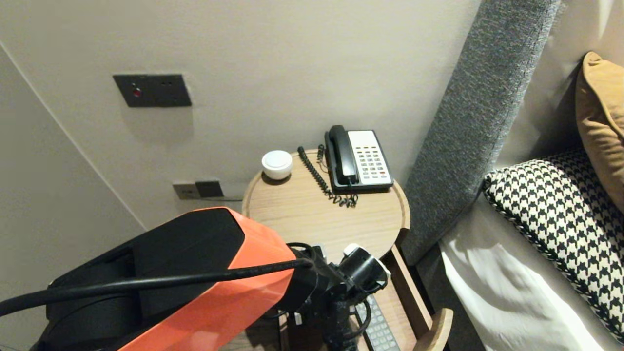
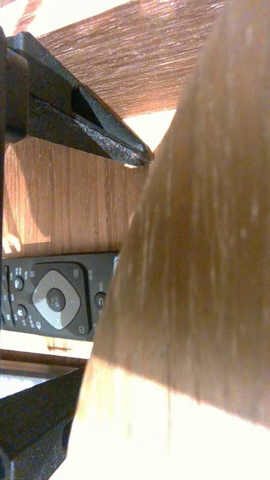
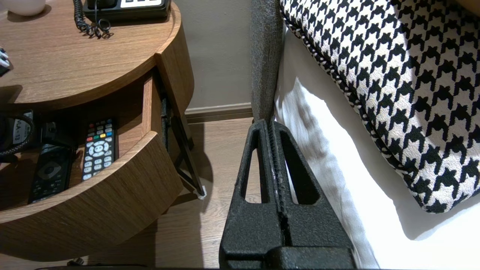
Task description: Take the remote control out of the drawer one by one and place them on the table
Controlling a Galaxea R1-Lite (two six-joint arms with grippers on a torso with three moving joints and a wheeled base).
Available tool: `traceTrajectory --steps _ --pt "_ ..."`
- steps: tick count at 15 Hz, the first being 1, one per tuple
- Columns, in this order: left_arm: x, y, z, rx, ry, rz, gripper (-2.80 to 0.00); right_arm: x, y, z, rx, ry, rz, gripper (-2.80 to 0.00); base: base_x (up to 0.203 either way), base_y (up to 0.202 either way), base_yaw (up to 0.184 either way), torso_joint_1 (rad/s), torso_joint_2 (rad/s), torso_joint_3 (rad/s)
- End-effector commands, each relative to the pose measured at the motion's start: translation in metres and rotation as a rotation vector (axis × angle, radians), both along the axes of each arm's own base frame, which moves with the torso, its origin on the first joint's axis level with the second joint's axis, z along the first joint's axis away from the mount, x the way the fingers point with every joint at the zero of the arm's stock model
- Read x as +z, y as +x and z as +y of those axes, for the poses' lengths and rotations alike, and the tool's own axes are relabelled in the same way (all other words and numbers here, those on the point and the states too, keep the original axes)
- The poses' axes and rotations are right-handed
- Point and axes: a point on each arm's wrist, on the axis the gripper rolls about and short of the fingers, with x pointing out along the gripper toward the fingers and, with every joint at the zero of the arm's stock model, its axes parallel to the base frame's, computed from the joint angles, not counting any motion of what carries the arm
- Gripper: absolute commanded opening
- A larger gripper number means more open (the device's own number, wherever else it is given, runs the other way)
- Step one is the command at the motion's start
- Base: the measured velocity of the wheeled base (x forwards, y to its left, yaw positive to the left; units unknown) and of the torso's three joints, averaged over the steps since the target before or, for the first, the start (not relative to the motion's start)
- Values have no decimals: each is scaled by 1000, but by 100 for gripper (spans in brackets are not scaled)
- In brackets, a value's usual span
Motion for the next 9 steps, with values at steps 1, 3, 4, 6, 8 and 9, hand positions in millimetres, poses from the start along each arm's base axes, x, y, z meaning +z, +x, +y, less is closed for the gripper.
traceTrajectory --steps 1,3,4,6,8,9 --pt "-2 0 -1 5 -3 -3 -253 -11 3 0 0 1 41 -280 0 0 0 0 0 0" --pt "-3 -1 -3 0 -15 -10 -280 -11 3 0 0 1 41 -280 0 0 0 0 0 0" --pt "-2 -2 -4 -2 -18 -14 -280 -11 3 0 0 1 39 -280 0 0 0 0 0 0" --pt "-1 -3 -5 -7 -19 -13 -280 -11 3 0 0 1 39 -280 0 0 0 0 0 0" --pt "-1 -5 -6 -11 -19 -13 -280 -11 3 0 0 1 41 -280 0 0 0 0 0 0" --pt "0 -5 -6 -12 -22 -14 -280 -11 3 0 0 1 41 -280 0 0 0 0 0 0"
